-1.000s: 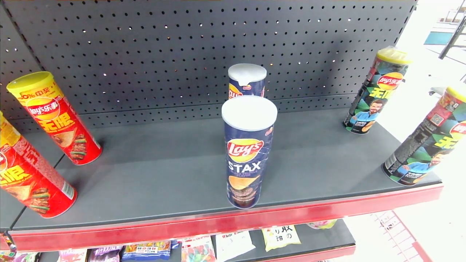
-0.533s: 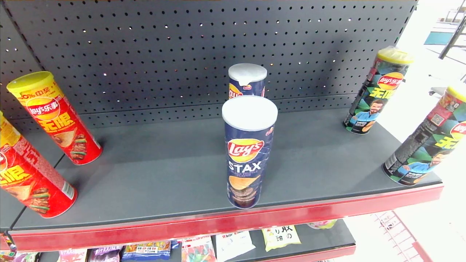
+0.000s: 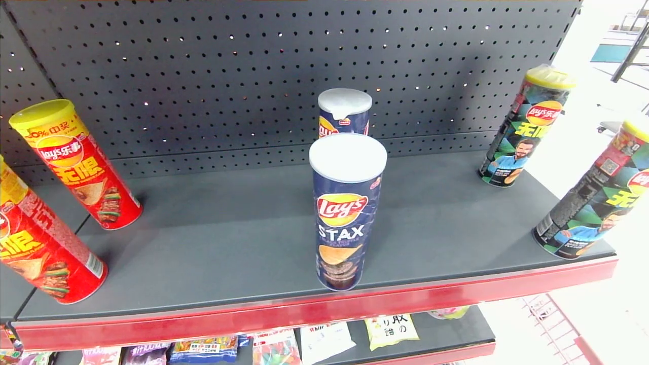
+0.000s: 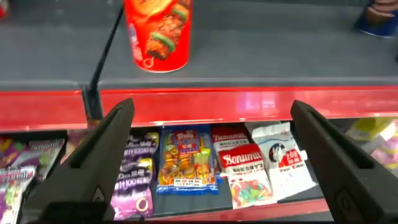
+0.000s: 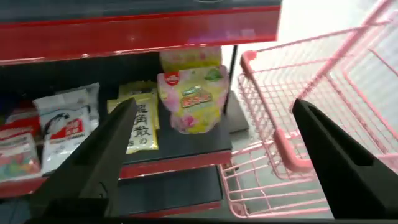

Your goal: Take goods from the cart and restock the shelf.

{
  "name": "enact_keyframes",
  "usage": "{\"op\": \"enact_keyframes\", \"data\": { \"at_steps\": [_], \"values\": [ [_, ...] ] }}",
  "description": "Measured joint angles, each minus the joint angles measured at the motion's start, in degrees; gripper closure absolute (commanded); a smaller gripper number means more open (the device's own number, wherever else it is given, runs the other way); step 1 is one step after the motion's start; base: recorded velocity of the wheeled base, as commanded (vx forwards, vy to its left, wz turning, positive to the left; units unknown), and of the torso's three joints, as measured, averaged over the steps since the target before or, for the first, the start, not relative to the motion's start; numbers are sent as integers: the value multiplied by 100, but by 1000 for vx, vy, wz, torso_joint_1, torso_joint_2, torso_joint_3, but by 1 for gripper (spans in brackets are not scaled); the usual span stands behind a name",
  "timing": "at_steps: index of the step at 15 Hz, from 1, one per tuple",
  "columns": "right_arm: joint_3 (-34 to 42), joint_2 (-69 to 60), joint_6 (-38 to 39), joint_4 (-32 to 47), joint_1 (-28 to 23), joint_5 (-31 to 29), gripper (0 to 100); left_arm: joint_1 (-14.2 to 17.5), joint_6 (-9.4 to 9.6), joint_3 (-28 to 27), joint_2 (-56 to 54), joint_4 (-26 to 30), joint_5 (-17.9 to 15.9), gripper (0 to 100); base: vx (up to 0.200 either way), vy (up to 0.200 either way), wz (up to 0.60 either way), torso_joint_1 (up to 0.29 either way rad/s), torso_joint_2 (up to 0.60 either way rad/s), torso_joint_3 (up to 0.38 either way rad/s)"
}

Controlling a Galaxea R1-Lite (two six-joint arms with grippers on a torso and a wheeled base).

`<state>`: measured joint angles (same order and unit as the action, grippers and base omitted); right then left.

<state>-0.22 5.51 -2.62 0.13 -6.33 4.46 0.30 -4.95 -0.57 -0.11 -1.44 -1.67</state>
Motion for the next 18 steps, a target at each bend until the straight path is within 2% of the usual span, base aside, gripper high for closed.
{"op": "enact_keyframes", "data": {
  "at_steps": [2, 3, 5, 7, 8, 9, 11, 12, 13, 14, 15, 16, 18],
  "values": [
    [9, -39, 96, -2, 344, -45, 0, 2, 205, 22, 0, -20, -221, 0, 0, 0, 0, 0, 0, 0],
    [9, -85, 117, -2, 595, -83, 0, 2, 222, 27, 0, -26, -238, 0, 0, 0, 0, 0, 0, 0],
    [11, -185, 178, -2, 712, -211, 0, 0, 217, 30, 0, -28, -238, 0, 0, 0, 0, 0, 0, 0],
    [12, -394, 289, 0, 635, -490, 0, 0, 20, 30, 0, -17, 143, 0, 0, 0, 0, 0, 0, 0],
    [12, -446, 294, 0, 635, -497, 0, 5, -63, 30, 0, -15, 664, 0, 0, 0, 0, 0, 0, 0],
    [12, -478, 291, 0, 635, -500, 0, 5, -110, 39, 0, -9, 906, 0, 0, 0, 0, 0, 0, 0],
    [12, -513, 294, 0, 633, -500, 0, 0, -73, 39, 0, -6, 624, 0, 0, 0, 0, 0, 0, 0],
    [12, -522, 291, 2, 635, -500, 0, -1, 99, 39, 0, -6, 268, 0, 0, 0, 0, 0, 0, 0],
    [12, -527, 289, 2, 633, -500, 0, -6, 430, 39, 0, -26, -144, 0, 0, 0, 0, 0, 0, 0],
    [12, -529, 291, 2, 635, -500, 0, -6, 482, 39, 1, -118, -257, 0, 0, 0, 0, 0, 0, 0],
    [12, -533, 289, 5, 635, -500, 0, -6, 430, 33, 1, -241, -249, 0, 0, 0, 0, 0, 0, 0],
    [12, -533, 289, 2, 635, -500, 0, -6, 408, 33, 1, -280, -104, 0, 0, 0, 0, 0, 0, 0],
    [12, -535, 289, 2, 635, -500, 0, -6, 321, 41, 1, -294, 421, 0, 0, 0, 0, 0, 0, 0]
  ]
}}
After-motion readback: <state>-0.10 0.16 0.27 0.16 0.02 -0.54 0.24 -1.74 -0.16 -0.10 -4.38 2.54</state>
